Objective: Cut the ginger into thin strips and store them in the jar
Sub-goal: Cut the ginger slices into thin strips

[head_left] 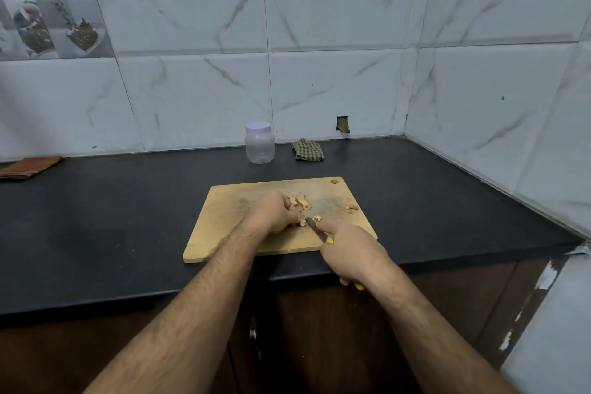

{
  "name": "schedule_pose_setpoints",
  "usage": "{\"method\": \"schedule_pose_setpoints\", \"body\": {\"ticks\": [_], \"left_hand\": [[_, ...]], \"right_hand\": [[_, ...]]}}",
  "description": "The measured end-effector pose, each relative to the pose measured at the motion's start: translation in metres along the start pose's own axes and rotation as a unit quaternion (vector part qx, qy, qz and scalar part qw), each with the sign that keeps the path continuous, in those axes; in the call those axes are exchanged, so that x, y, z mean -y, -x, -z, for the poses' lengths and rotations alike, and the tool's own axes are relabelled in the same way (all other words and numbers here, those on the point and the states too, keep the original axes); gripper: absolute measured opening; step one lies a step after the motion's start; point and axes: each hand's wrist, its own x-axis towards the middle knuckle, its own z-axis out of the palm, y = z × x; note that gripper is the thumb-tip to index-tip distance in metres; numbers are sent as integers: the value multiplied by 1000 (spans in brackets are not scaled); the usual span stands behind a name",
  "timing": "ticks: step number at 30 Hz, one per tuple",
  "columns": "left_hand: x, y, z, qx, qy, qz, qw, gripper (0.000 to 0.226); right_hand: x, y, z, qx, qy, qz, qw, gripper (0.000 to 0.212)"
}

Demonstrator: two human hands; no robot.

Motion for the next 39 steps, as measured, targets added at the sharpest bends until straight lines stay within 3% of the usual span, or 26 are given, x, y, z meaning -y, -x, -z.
{"method": "schedule_pose_setpoints", "body": {"ticks": [7,11,26,39], "left_hand": [[2,-1,-5,-27,10,-2,1000,25],[-3,5,-5,-25,-10,-4,1000,6],[-8,6,-11,-53,-42,27,997,12],[-6,12,-12,-67,-27,25,997,8]], "right_hand": [[0,-4,-1,-17,24,-12,999,67],[2,-3,0,-13,35,-3,999,62],[2,9,-9,-39,64,19,997,45],[7,4,-6,-52,80,17,995,63]]}}
